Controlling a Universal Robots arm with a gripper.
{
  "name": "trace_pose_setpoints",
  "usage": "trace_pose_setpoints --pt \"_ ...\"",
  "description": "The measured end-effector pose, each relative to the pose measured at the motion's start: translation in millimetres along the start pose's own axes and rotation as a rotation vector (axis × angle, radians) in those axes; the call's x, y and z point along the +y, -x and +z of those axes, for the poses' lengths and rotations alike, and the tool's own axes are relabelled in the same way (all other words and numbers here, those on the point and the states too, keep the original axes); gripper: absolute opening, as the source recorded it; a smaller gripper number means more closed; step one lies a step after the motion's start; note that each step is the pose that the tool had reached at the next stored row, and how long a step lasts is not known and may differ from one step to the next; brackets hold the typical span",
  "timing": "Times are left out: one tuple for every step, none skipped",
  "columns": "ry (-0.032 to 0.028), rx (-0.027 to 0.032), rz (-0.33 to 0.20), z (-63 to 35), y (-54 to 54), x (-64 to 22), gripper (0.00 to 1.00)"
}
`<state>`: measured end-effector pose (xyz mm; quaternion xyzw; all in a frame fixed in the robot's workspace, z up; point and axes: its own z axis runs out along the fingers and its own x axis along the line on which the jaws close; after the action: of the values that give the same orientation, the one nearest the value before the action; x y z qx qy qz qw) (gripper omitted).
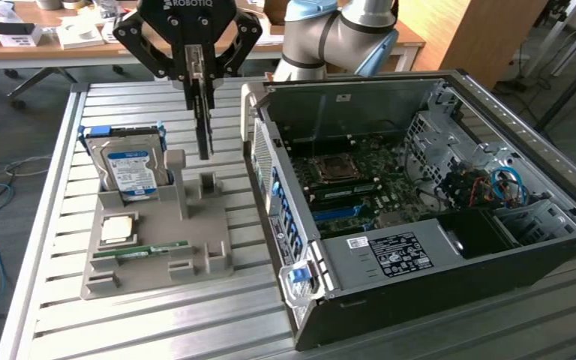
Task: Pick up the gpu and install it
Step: 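Pick up the gpu and move the gpu toward the slot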
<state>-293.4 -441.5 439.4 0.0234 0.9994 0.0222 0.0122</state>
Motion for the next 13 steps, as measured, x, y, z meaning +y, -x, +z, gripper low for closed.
trace_pose_setpoints --pt "0.0000 0.0000 0.000 0.0 0.0 0.0 0.26" --pt "0.0000 0.0001 0.000 0.0 0.0 0.0 0.26" --pt "-0.0001 0.0002 0.000 -0.1 0.3 0.0 0.26" --pt "-0.0002 0.0003 0.000 -0.2 0.8 0.0 0.26" --pt "-0.0001 0.0002 0.000 -0.1 1.5 0.0 0.26" --pt "0.0000 0.0001 0.000 0.0 2.3 0.1 0.26" --pt "-0.0001 0.0001 0.000 0.0 3.2 0.2 0.26" --pt "-0.0001 0.0001 0.000 0.0 4.3 0.2 0.26" --pt "0.0000 0.0000 0.000 0.1 5.4 0.2 0.26" --pt "0.0000 0.0001 0.000 0.1 6.5 0.3 0.26" --pt "0.0000 0.0000 0.000 0.2 7.7 0.4 0.26" --pt "0.0000 0.0000 0.000 0.2 9.0 0.4 0.26" --pt "0.0001 0.0000 0.000 0.3 10.4 0.5 0.26"
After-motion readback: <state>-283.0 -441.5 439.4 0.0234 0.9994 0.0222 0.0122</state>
